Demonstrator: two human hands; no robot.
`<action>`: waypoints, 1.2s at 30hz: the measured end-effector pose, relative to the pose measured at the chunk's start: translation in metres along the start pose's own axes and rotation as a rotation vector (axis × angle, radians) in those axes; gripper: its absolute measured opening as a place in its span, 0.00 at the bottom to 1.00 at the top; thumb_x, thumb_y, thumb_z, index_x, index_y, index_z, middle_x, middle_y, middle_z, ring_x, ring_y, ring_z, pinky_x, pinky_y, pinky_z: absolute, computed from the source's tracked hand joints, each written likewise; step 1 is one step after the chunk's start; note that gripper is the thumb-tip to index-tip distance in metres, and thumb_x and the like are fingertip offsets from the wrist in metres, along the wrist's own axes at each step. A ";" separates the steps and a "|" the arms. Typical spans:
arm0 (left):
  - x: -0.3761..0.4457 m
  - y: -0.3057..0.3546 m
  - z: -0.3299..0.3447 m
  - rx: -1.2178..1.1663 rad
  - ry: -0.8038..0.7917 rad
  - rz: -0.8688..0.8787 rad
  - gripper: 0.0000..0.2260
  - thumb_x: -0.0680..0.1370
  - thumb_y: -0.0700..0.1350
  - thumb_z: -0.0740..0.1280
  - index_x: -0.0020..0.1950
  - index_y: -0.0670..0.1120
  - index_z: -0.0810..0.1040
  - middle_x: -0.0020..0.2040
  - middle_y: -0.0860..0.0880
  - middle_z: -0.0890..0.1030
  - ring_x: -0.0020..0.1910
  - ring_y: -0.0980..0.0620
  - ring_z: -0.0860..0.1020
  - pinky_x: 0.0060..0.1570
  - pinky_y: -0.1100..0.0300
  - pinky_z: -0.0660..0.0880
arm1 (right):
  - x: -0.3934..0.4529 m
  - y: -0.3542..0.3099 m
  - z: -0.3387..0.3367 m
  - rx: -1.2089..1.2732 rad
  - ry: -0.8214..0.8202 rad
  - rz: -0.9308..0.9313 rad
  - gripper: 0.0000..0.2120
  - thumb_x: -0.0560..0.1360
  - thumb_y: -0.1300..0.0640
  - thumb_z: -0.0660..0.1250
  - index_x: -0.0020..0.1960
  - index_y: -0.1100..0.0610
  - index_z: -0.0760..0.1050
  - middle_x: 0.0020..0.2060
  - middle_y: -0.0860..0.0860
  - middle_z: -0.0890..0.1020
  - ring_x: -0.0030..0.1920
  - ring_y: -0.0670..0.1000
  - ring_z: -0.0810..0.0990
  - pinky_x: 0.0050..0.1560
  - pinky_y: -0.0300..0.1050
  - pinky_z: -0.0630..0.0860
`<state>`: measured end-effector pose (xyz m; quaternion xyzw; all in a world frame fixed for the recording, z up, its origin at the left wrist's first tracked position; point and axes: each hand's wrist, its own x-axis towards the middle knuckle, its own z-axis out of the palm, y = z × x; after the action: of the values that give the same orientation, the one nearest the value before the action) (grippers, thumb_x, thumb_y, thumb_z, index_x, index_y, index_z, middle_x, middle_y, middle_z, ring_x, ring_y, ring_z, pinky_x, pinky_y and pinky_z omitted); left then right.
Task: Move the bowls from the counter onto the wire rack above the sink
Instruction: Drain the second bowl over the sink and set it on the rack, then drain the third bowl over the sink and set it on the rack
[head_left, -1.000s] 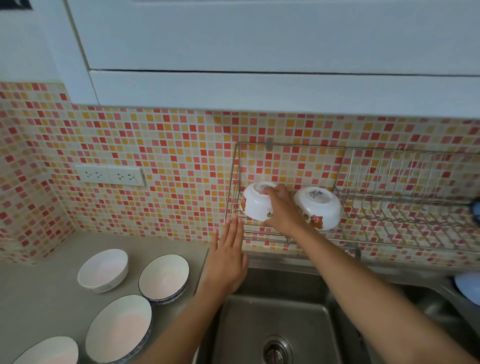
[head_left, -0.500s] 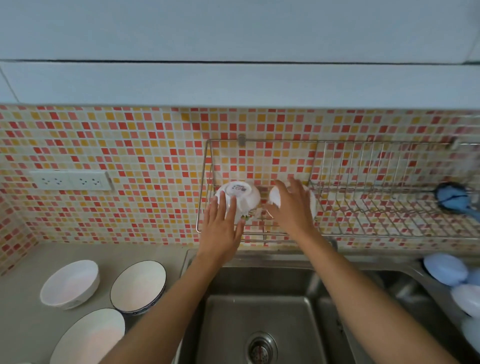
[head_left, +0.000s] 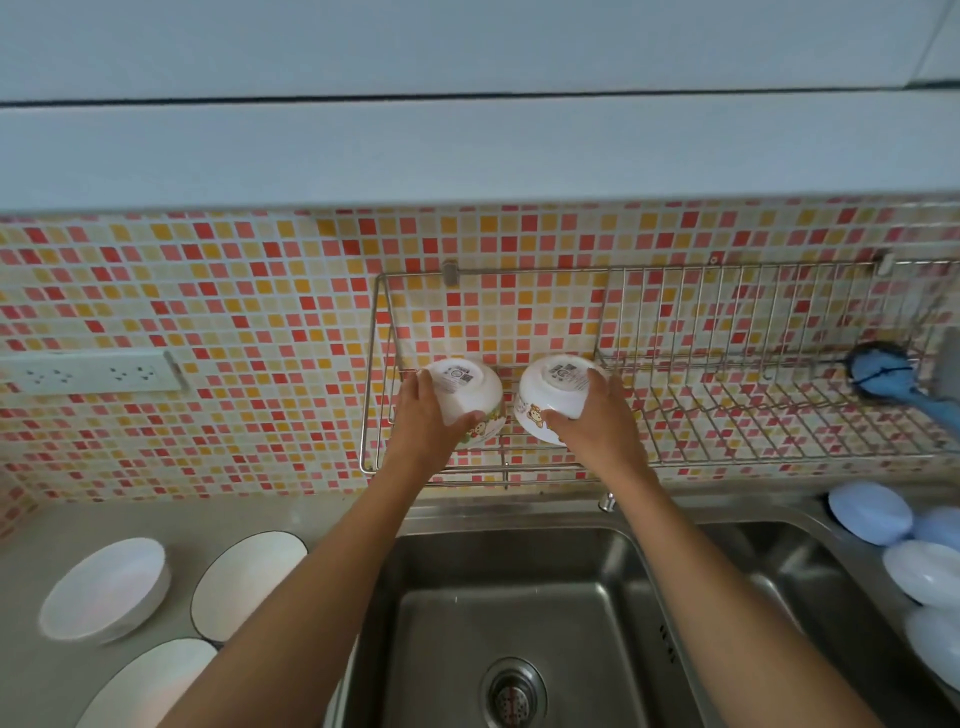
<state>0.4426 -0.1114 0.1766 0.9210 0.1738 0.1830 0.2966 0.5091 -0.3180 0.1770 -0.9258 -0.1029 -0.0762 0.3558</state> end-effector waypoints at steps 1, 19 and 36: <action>0.001 -0.001 0.001 0.002 -0.016 0.003 0.43 0.69 0.61 0.71 0.75 0.45 0.53 0.75 0.43 0.60 0.72 0.42 0.62 0.67 0.44 0.69 | 0.000 0.000 0.000 0.001 -0.005 -0.008 0.41 0.71 0.44 0.71 0.76 0.55 0.57 0.73 0.56 0.62 0.71 0.59 0.67 0.65 0.56 0.73; -0.111 -0.058 -0.116 0.151 0.331 0.092 0.27 0.80 0.57 0.55 0.77 0.50 0.53 0.78 0.49 0.54 0.77 0.49 0.54 0.73 0.51 0.55 | -0.091 -0.100 0.047 0.019 0.047 -0.472 0.32 0.74 0.50 0.70 0.74 0.52 0.62 0.76 0.54 0.59 0.75 0.58 0.58 0.69 0.58 0.65; -0.191 -0.393 -0.231 0.170 0.221 -0.546 0.26 0.81 0.53 0.56 0.76 0.42 0.56 0.78 0.42 0.55 0.77 0.46 0.53 0.73 0.53 0.53 | -0.227 -0.292 0.304 0.167 -0.751 -0.317 0.25 0.78 0.53 0.66 0.73 0.58 0.65 0.71 0.56 0.70 0.69 0.57 0.70 0.63 0.48 0.67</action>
<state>0.0914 0.2183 0.0670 0.8362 0.4610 0.1804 0.2359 0.2387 0.0679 0.0924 -0.8299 -0.3725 0.2215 0.3513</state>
